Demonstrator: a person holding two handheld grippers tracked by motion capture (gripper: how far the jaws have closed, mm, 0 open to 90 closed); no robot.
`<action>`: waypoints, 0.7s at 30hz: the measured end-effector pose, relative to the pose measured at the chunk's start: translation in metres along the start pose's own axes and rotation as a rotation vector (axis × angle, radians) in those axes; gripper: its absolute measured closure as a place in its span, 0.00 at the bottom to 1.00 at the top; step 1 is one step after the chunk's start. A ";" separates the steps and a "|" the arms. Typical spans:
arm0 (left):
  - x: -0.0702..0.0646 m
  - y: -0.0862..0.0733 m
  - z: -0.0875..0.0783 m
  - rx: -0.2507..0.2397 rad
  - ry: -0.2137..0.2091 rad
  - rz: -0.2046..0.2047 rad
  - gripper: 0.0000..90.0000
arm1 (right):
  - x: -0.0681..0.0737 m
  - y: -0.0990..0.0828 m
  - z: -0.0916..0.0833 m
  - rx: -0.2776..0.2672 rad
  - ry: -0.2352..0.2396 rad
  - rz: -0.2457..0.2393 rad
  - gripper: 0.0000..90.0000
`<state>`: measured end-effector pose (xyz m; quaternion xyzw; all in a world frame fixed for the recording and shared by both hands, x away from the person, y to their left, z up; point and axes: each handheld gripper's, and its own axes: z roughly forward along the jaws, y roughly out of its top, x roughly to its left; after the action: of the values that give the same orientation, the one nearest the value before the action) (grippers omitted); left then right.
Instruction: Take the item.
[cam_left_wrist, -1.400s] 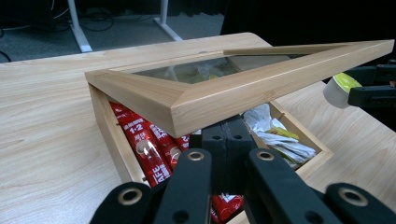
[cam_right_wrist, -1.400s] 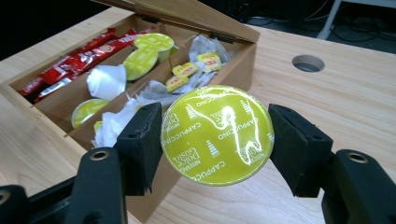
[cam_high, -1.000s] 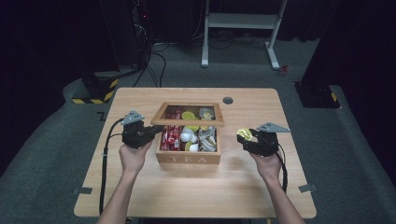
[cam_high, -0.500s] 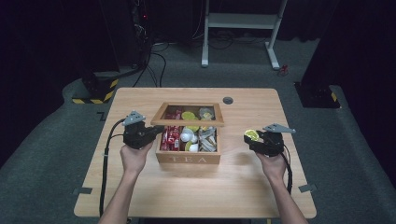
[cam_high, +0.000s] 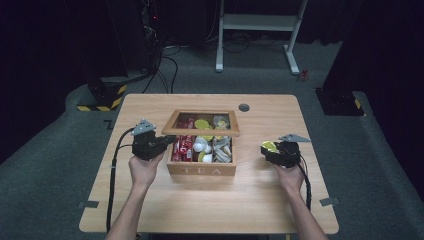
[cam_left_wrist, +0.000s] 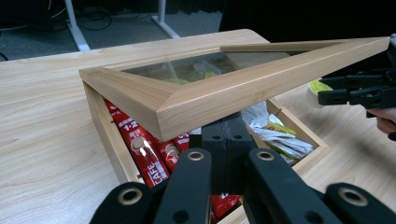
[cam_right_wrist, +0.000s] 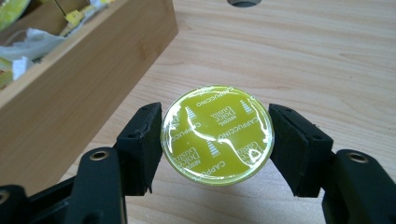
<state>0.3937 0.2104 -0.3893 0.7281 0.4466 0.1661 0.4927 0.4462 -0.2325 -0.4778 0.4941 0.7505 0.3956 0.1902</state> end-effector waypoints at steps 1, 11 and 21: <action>0.000 0.000 0.000 0.000 0.000 -0.001 1.00 | 0.000 -0.001 0.001 0.008 -0.003 0.001 0.42; 0.001 0.000 0.000 0.002 -0.005 -0.007 1.00 | 0.002 -0.004 0.015 0.034 -0.014 -0.006 0.42; 0.002 0.000 -0.002 -0.005 -0.001 -0.008 1.00 | 0.003 -0.006 0.024 0.046 -0.028 -0.020 0.42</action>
<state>0.3935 0.2137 -0.3885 0.7250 0.4491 0.1649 0.4955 0.4576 -0.2215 -0.4967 0.4964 0.7616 0.3692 0.1931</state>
